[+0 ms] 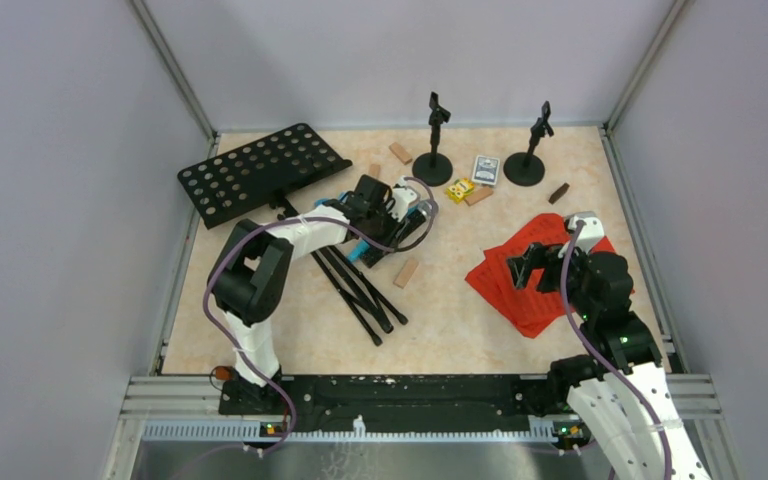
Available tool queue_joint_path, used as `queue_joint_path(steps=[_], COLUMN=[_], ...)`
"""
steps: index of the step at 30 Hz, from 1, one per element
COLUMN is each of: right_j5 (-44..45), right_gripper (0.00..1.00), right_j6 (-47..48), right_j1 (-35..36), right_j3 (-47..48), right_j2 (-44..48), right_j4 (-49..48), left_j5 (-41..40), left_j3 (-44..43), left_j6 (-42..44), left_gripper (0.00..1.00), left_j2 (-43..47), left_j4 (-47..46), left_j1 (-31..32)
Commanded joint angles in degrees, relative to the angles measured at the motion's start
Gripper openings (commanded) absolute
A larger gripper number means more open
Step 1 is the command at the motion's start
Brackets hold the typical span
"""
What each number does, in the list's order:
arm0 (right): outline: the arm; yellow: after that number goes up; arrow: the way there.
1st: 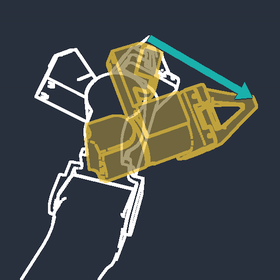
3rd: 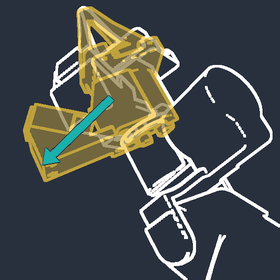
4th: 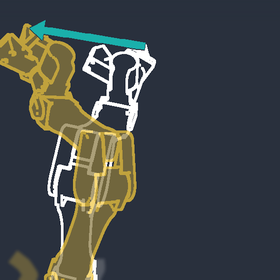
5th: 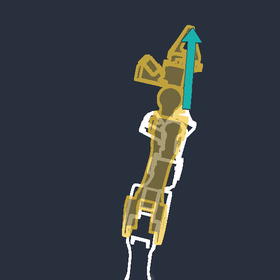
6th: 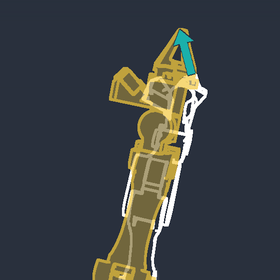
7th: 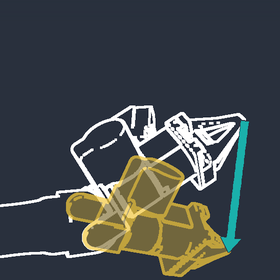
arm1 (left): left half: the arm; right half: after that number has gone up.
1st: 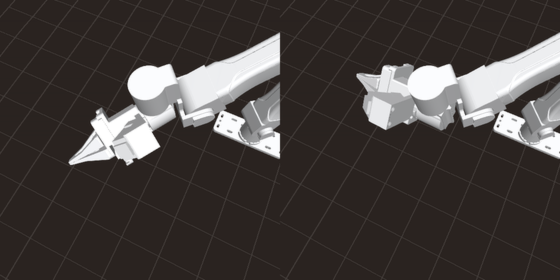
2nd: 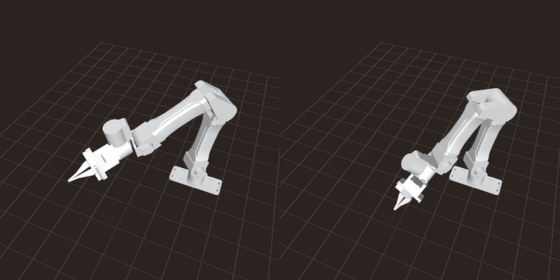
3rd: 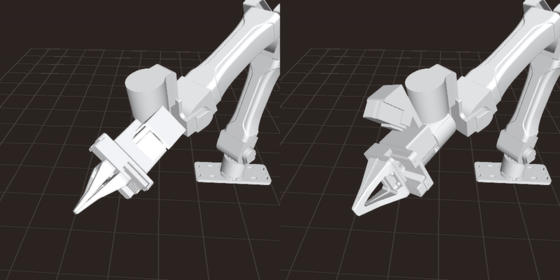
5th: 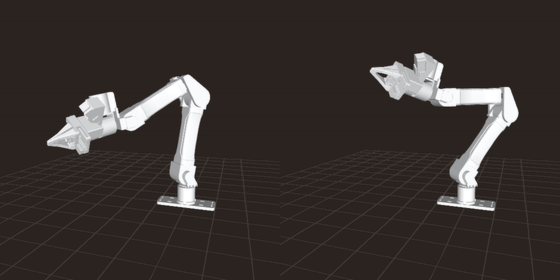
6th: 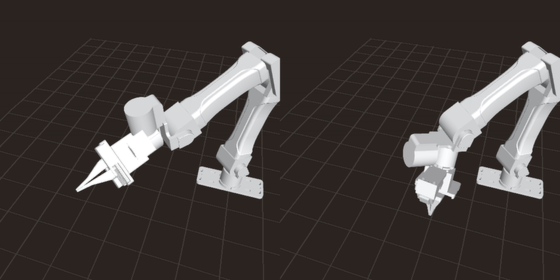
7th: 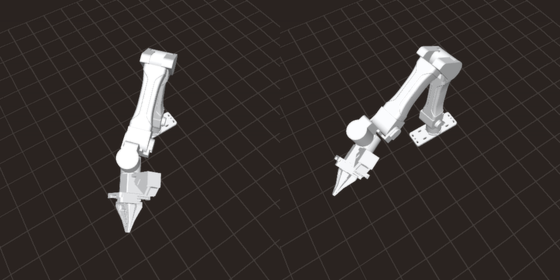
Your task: Pack up the instrument practice props
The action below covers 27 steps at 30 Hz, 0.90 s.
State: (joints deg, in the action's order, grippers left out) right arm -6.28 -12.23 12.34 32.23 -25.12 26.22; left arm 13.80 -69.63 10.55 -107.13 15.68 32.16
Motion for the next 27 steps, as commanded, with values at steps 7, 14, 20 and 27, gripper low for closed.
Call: queue_joint_path(steps=[7,14,20,27], right_j5=[1.0,1.9,9.5,15.6], right_gripper=[0.88,0.88,0.88,0.89], right_j6=[-0.9,-1.2,-3.6,-7.8], right_j1=[0.2,0.2,0.2,0.2], right_j3=[-0.4,-0.5,0.7,4.0], right_j2=[0.6,0.5,-0.1,-4.4], right_j4=[-1.9,-1.7,0.2,5.3], left_j5=[-2.9,-2.2,-6.5,-16.2], left_j3=[-2.3,-2.1,6.2,15.7], left_j6=[-1.0,-1.4,-3.7,-13.9], left_gripper=[0.53,0.57,0.61,0.93], left_j2=[-0.3,1.7,14.6,38.0], left_j4=[-0.4,-0.9,-11.0,-11.7], left_j1=[-0.1,0.0,1.5,1.5])
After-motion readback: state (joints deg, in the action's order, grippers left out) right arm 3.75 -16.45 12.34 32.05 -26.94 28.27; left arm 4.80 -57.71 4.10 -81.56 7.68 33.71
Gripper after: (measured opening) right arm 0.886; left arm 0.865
